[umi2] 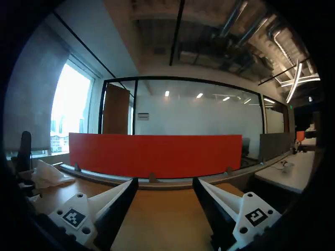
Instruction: Fold towel
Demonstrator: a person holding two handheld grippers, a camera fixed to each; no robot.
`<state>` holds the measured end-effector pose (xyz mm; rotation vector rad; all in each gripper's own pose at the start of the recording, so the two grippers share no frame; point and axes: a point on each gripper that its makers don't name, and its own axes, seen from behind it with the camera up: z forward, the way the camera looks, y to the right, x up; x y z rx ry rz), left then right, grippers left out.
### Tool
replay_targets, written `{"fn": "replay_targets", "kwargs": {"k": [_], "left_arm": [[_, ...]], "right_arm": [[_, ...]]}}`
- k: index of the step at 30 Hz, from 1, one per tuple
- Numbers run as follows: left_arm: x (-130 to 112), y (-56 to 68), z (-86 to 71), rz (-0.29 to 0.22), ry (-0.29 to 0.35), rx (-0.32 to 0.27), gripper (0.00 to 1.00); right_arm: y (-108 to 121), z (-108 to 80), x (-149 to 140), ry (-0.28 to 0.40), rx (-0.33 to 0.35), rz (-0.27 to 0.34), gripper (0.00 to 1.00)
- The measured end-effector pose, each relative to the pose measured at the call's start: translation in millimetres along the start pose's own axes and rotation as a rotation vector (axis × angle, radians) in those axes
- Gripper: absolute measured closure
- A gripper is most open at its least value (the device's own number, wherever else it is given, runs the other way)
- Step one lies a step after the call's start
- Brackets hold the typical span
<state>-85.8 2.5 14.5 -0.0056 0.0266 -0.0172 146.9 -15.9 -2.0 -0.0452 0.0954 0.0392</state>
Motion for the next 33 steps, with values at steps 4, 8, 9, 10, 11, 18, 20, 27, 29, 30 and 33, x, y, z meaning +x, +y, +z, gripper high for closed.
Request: {"fn": "replay_targets", "kwargs": {"k": [4,8,9,10,11,18,20,27,29,30,33], "left_arm": [[0,0.4,0.1,0.0,0.0,0.0,0.04],[0,0.4,0.2,0.0,0.0,0.0,0.04],[0,0.4,0.2,0.0,0.0,0.0,0.04],[0,0.4,0.2,0.0,0.0,0.0,0.04],[-1,0.5,0.1,0.0,0.0,0.0,0.04],[-1,0.5,-0.3,0.0,0.0,0.0,0.04],[-1,0.6,-0.3,0.001,0.0,0.0,0.04],[-1,0.4,-0.2,0.0,0.0,0.0,0.04],[-1,0.5,0.0,0.0,0.0,0.0,0.04],[-1,0.6,0.0,0.0,0.001,0.0,0.04],[-1,0.8,0.0,0.0,0.001,0.0,0.04]], "right_arm": [[7,-1.9,-13,-0.002,-0.001,0.001,0.0],[12,-5.2,-28,-0.008,-0.003,0.005,0.0],[14,-6.1,-32,-0.009,-0.003,0.006,0.0],[15,-7.1,-36,-0.008,-0.004,0.008,0.0],[17,-8.2,-40,-0.007,-0.004,0.009,0.0],[24,-11.7,-77,-0.024,0.01,0.038,0.0],[27,-11.9,-89,-0.032,0.008,0.046,0.0],[33,-11.9,-128,-0.063,0.009,0.055,0.0],[34,-12.0,-135,-0.069,0.01,0.064,0.0],[35,-12.1,-138,-0.071,0.01,0.068,0.0],[37,-12.9,-144,-0.075,0.009,0.079,0.0]]}}
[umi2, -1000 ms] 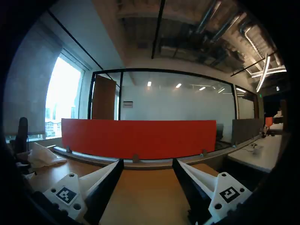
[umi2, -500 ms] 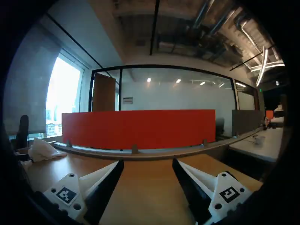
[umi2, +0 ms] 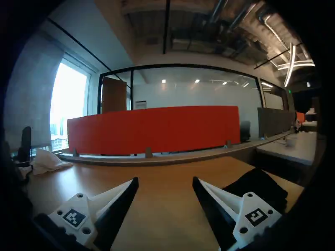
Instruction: Fold towel
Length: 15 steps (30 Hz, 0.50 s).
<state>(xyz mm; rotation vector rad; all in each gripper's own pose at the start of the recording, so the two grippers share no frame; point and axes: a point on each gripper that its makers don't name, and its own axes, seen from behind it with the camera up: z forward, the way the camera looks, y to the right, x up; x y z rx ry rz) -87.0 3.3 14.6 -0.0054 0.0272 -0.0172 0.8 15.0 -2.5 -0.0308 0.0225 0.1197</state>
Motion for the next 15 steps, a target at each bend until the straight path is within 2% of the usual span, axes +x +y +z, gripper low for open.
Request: {"fn": "replay_targets", "kwargs": {"k": [15], "left_arm": [[-1,0.1,0.3,0.0,0.0,0.0,0.04]], "right_arm": [[-11,2.9,-17,0.001,0.022,-0.019,0.0]]}}
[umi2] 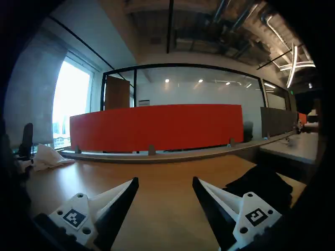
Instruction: Fold towel
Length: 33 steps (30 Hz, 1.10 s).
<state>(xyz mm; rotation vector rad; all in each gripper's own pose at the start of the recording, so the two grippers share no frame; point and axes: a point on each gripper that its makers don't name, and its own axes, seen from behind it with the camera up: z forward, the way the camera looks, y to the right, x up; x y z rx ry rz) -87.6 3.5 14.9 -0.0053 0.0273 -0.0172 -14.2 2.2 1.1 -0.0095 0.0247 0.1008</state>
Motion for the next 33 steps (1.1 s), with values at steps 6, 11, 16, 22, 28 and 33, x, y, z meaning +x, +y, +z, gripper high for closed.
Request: {"fn": "replay_targets", "kwargs": {"k": [6,11,16,22,28,33], "left_arm": [[0,0.0,0.2,0.0,0.0,0.0,0.04],[-1,-0.3,0.1,0.0,0.0,0.0,0.04],[-1,0.0,0.2,0.0,0.0,0.0,0.04],[-1,-0.3,0.1,0.0,0.0,0.0,0.04],[0,-0.6,-0.5,0.0,0.0,0.0,0.04],[0,-0.4,-0.5,0.0,0.0,0.0,0.04]], "right_arm": [[-1,0.1,-6,-0.003,0.003,-0.01,0.0],[0,-0.8,-13,-0.011,0.004,-0.027,0.0],[1,-0.2,-18,-0.018,0.001,-0.034,0.0],[3,0.1,-20,-0.009,0.001,-0.039,0.0],[1,-2.1,-18,-0.004,0.007,-0.045,0.0],[-1,-2.8,-16,-0.001,0.01,-0.051,0.0]]}}
